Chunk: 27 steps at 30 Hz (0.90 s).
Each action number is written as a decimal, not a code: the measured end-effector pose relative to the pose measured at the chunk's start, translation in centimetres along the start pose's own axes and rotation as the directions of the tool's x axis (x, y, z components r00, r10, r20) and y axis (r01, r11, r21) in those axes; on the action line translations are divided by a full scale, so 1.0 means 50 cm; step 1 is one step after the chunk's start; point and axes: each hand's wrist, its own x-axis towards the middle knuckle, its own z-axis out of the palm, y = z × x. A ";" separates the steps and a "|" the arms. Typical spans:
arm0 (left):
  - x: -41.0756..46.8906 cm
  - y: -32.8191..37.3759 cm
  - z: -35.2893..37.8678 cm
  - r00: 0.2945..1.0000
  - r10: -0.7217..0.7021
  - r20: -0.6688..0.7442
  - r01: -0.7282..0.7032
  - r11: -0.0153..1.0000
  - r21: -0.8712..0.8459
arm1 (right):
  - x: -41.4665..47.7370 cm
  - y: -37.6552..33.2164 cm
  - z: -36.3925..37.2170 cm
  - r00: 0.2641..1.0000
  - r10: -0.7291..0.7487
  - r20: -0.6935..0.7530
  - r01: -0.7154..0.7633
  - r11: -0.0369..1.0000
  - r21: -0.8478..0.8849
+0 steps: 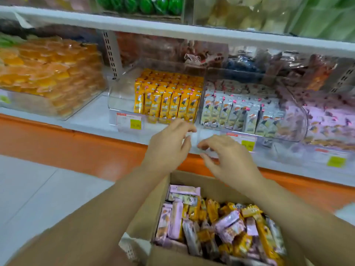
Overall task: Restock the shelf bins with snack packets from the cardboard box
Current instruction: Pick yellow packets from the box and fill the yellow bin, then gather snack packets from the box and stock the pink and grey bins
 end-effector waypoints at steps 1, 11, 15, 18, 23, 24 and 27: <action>-0.020 0.015 0.024 1.000 -0.015 0.016 0.015 1.000 -0.009 | -0.040 0.011 0.004 0.999 0.034 0.020 -0.034 0.999 0.007; -0.187 0.040 0.275 0.790 -0.297 0.537 0.272 0.954 0.128 | -0.357 0.167 0.087 0.778 0.440 0.448 -0.483 0.875 -0.021; -0.239 0.021 0.344 0.526 -0.288 0.800 0.262 0.950 0.170 | -0.432 0.217 0.127 0.578 0.497 0.647 -0.594 0.800 -0.083; -0.273 0.019 0.375 0.410 -0.273 0.870 0.166 0.961 0.223 | -0.451 0.224 0.153 0.505 0.477 0.719 -0.576 0.807 -0.131; -0.274 0.026 0.392 0.358 -0.247 0.900 0.110 0.969 0.222 | -0.432 0.210 0.201 0.546 0.369 0.752 -0.506 0.861 -0.055; -0.271 0.028 0.393 0.326 -0.246 0.913 0.144 0.967 0.210 | -0.427 0.211 0.211 0.543 0.377 0.750 -0.510 0.858 -0.062; -0.260 0.035 0.395 0.283 -0.267 0.921 0.236 0.950 0.203 | -0.416 0.227 0.237 0.550 0.402 0.732 -0.455 0.879 -0.140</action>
